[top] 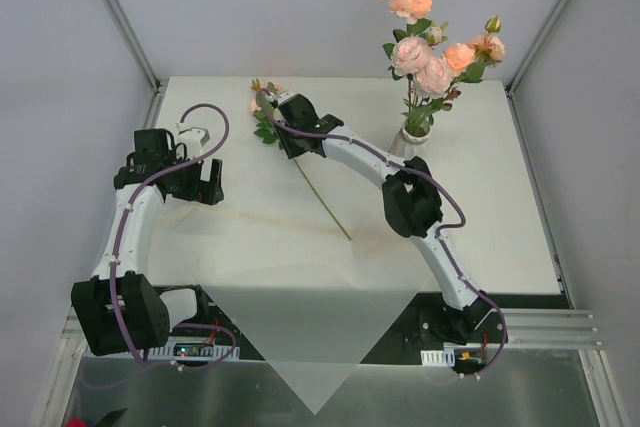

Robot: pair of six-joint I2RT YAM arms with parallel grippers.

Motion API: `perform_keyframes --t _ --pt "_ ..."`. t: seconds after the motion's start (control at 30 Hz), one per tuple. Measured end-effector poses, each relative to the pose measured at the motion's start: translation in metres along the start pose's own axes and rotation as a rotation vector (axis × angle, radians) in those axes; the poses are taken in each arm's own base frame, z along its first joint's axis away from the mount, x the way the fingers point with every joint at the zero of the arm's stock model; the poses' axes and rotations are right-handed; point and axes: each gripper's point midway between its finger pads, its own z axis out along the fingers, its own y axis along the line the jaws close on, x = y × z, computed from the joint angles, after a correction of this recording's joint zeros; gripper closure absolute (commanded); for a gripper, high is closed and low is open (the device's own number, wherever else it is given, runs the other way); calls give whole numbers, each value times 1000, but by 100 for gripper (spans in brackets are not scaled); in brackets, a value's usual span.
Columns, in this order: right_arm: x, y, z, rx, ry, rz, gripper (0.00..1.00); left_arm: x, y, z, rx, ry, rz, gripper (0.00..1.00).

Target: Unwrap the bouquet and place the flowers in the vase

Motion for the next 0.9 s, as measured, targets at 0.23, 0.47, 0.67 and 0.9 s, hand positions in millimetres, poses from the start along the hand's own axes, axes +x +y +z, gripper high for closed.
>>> perform_keyframes --t 0.23,0.47,0.67,0.9 --pt "22 -16 24 15 80 23 66 2 1 2 3 11 6 1" --pt "20 -11 32 -7 80 40 66 3 2 3 4 17 10 1" --pt "26 -7 36 -25 104 54 66 5 2 4 4 21 25 1" --pt "42 -8 32 -17 173 58 77 4 2 3 4 18 31 1"
